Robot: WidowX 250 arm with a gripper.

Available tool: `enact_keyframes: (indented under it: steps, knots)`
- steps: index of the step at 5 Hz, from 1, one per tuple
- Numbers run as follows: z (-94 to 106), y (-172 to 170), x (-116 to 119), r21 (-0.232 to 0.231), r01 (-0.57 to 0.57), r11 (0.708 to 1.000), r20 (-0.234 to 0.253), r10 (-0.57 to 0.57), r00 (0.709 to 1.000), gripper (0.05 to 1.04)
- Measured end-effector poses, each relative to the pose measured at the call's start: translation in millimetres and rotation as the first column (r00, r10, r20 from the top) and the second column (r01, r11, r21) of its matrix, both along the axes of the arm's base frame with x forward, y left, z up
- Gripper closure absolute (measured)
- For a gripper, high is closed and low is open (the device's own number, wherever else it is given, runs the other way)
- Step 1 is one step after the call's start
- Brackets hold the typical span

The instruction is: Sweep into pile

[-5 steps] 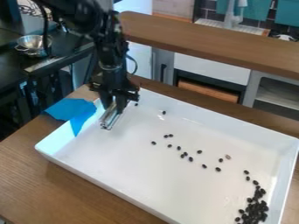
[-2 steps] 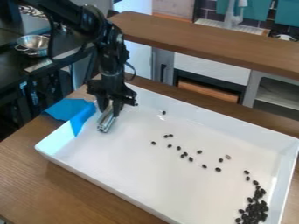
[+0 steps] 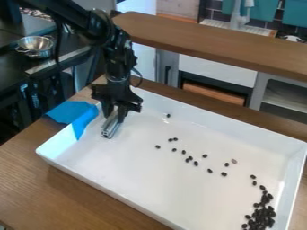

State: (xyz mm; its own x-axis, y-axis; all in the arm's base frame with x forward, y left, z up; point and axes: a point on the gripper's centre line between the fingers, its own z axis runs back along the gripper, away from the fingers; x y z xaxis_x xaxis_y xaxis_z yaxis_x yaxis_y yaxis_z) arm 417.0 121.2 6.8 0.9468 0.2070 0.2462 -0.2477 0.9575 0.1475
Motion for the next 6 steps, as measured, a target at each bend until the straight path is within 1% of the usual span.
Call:
enact_keyframes:
  steps: [1, 3, 4, 5, 6]
  knots:
    - [-1.3, -12.7, 1.9, 0.005, 0.025, 1.0, -0.005, -0.025, 1.0, 0.723]
    - [-7.3, -37.4, -0.8, -0.006, 0.05, 0.999, -0.029, -0.05, 0.998, 0.723]
    - [-7.7, -45.2, -0.6, -0.007, 0.045, 0.999, -0.032, -0.045, 0.998, 0.723]
    - [-7.5, -68.2, 2.7, -0.01, 0.081, 0.997, -0.031, -0.082, 0.996, 0.723]
    - [-7.3, -78.2, 3.2, -0.021, 0.102, 0.995, -0.036, -0.102, 0.994, 0.723]
